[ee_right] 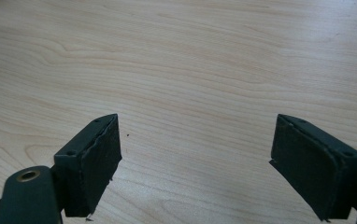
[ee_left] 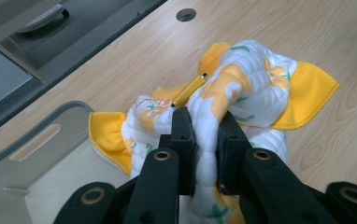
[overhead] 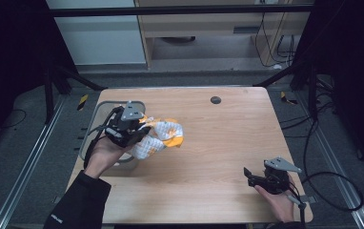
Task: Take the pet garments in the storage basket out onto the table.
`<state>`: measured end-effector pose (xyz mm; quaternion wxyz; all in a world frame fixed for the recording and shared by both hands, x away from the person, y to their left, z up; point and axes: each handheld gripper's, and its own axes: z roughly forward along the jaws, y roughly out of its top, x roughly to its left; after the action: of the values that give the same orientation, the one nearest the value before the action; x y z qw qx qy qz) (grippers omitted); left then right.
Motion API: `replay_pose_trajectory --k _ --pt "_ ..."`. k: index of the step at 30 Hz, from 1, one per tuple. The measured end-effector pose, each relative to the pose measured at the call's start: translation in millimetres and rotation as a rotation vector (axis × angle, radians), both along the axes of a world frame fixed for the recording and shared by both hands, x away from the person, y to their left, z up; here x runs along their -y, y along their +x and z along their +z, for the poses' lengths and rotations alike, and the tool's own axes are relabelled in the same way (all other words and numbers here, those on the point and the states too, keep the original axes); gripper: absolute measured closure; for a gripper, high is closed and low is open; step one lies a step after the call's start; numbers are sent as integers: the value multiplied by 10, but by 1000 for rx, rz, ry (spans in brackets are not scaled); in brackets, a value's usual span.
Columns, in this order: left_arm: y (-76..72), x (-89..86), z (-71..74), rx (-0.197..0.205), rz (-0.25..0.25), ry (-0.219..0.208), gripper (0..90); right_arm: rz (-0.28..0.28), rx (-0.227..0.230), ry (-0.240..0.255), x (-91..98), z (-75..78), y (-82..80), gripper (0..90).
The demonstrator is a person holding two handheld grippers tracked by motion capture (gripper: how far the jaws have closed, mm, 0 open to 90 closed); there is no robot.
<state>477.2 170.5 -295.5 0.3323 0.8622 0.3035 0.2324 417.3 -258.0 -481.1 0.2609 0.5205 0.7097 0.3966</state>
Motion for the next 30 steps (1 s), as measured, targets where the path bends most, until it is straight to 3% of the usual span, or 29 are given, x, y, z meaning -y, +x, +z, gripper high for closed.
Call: replay_pose_trajectory --k 30 --pt "47 581 -337 -61 -126 48 801 -7 20 -7 19 4 -2 154"
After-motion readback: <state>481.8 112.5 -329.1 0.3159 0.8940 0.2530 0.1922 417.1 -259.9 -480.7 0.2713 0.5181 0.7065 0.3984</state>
